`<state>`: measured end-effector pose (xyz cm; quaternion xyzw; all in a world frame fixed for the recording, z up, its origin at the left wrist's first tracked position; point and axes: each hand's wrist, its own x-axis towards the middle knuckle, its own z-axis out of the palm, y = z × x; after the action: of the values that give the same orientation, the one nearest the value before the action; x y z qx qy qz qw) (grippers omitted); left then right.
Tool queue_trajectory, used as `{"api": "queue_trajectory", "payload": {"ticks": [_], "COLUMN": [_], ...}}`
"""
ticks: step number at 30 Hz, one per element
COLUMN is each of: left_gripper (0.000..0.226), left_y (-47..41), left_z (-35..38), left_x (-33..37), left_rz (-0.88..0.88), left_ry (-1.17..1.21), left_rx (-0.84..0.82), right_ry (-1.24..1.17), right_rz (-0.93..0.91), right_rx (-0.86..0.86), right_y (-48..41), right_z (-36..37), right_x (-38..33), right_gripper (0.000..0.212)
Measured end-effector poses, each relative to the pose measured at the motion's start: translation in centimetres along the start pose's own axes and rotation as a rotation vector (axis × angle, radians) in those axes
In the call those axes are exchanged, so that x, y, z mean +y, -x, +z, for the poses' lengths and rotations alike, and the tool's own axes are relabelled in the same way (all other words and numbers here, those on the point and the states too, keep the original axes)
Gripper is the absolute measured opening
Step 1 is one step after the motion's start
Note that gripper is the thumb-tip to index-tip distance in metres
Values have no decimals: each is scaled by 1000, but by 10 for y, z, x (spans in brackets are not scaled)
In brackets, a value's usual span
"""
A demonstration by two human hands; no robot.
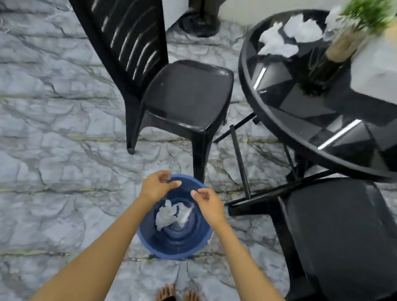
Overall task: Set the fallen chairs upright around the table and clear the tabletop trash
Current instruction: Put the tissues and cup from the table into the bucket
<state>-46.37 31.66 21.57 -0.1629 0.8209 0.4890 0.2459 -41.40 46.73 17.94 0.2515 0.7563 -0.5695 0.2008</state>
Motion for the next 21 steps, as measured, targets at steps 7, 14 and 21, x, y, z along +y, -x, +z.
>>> {"api": "queue_trajectory", "payload": {"ticks": [7, 14, 21], "left_gripper": [45, 43, 51], "left_y": [45, 42, -22], "left_z": [-22, -16, 20], "left_x": [177, 306, 364], "left_rz": [272, 461, 461], "left_ry": [7, -39, -100], "left_rx": [-45, -56, -71], "right_ry": [-18, -48, -81], "right_rz": [-264, -359, -336], "right_rx": [155, 404, 471], "right_y": [50, 44, -39], "right_z": [-97, -212, -285], "right_x": [-153, -230, -258], "right_gripper": [22, 34, 44]}}
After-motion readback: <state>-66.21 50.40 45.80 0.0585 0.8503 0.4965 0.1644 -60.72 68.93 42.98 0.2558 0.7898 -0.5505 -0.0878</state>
